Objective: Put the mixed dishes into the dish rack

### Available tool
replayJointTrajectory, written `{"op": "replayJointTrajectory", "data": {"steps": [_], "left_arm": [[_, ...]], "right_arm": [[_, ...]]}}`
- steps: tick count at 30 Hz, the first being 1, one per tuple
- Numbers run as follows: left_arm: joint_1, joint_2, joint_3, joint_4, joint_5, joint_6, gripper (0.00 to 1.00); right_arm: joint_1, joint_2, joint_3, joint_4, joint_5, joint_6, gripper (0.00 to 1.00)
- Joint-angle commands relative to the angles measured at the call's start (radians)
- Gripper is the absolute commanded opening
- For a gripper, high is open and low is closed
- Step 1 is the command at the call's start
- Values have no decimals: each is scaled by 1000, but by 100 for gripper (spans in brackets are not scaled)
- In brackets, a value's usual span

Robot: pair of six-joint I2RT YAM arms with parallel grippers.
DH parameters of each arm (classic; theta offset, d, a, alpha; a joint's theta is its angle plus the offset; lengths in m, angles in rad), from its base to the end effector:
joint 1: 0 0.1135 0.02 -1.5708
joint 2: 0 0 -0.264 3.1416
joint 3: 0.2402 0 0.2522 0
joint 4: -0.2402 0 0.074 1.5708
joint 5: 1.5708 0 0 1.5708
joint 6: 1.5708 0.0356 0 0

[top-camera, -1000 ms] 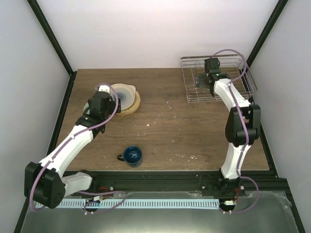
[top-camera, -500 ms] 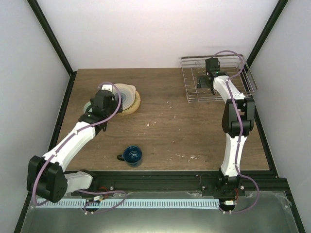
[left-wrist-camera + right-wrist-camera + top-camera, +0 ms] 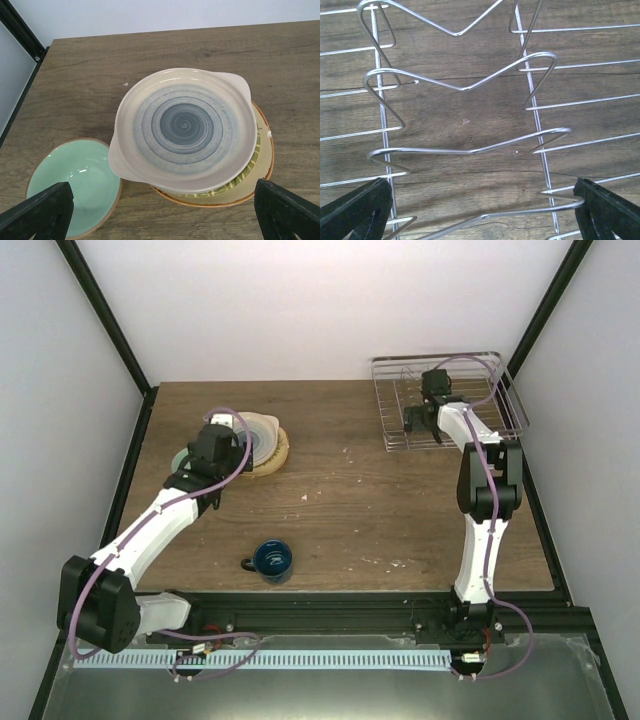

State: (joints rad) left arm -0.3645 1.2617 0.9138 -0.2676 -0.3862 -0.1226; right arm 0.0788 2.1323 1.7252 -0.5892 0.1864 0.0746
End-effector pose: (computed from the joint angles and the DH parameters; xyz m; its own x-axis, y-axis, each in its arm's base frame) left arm 0.2643 -0.0865 0.2761 -0.5406 0.0850 -0.8370 -0.0234 0.9930 0.1160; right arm 0.4676 0.0303 0.2036 -0.8328 0.0077 -0.5535 0.0854 0.9897 -0.1146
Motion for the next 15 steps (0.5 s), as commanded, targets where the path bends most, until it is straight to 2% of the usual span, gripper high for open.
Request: {"op": "replayJointTrajectory", "data": {"steps": [1,11,15], "left_arm": [[-2,13,29,8,10,4,100],[-2,18,30,9,24,0,100],[-2,18,31,12,32,0,100]], "right_arm": [[-9,-47,-70,-26,-52,45,100],[-3,-183,-234,-12,-128,124,100],[26,-245,-293,-19,-109,147,100]]}}
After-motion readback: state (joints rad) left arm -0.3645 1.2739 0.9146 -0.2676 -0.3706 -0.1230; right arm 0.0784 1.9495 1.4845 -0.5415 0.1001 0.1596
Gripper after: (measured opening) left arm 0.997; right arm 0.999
